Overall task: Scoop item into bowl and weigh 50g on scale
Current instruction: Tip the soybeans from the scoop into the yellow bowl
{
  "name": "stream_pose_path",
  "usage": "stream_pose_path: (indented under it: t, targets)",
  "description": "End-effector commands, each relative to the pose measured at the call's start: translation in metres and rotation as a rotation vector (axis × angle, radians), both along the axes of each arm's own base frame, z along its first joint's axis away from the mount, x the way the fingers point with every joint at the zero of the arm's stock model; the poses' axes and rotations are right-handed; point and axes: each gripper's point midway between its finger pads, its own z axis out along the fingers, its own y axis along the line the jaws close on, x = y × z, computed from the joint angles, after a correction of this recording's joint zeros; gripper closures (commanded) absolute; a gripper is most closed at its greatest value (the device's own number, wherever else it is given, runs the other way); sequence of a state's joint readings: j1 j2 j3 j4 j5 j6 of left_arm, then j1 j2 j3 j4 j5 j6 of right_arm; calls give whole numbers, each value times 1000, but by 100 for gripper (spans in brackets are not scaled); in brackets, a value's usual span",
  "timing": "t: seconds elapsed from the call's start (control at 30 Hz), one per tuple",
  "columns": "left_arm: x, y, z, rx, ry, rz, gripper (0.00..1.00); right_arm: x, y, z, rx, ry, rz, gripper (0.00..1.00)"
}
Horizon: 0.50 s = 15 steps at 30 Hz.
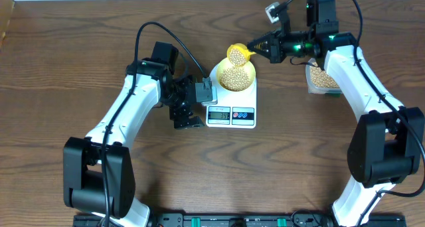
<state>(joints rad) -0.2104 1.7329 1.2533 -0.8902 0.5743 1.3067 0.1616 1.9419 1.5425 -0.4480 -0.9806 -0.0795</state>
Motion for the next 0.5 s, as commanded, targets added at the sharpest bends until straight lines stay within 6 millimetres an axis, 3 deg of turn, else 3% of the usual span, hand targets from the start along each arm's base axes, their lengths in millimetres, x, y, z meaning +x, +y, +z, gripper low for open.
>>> stream_pose_path:
  t: [0.0, 0.17, 0.47]
  targets:
    - [-2, -1, -1, -13, 12, -5, 3, -9, 3, 19, -77, -161, 45, 99]
    - [-2, -1, -1, -13, 12, -5, 2, -9, 9, 5, -192, -228, 59, 99]
    - [-2, -1, -1, -13, 12, -5, 2, -10, 11, 3, -239, -336, 117, 99]
